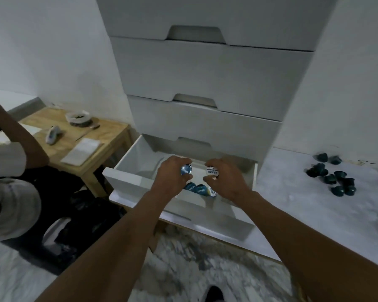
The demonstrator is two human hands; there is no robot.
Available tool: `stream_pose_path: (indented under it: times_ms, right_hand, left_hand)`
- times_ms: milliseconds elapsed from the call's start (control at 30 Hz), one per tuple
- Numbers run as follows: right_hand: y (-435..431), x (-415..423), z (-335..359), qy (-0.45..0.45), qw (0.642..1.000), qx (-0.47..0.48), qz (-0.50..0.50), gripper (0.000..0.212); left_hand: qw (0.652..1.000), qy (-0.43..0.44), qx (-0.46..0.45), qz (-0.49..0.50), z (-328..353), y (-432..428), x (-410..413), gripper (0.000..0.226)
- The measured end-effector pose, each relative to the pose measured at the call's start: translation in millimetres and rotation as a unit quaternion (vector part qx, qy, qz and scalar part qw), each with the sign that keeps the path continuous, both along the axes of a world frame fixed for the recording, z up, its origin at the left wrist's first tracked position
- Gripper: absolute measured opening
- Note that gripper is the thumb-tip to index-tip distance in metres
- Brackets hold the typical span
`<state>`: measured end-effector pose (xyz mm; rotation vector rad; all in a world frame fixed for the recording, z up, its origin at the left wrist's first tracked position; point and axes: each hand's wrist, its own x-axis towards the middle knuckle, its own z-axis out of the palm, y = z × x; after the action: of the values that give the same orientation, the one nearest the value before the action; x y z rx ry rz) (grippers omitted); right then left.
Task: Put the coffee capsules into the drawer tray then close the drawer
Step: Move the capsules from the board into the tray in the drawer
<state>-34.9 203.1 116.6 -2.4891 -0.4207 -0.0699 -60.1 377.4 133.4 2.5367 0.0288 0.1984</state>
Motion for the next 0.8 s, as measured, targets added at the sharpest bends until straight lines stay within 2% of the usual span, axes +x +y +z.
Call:
stream_pose_path:
  times_ms: [267,433,800]
  right_hand:
    - [42.9,51.3,-26.2,0.049,0.998,-0.025,0.019,0.043]
    - [62.7,75.3,-44.9,0.097,0.994,-0.045,0.028,0.044]
    - [97.8,88.9,-67.2,0.136,0.988,-0.053,-0.046,0.044]
  left_hand:
    - [0.997,0.07,0.024,0.002,-17.1,37.8,49.7,0.042]
    - [0.991,0.093,0.079,-0.06,-28.9,60.4,83.5,0.044]
    - [0.954,0.123,0.168,-0.213,-54.1,106.0,127.5,0.046]
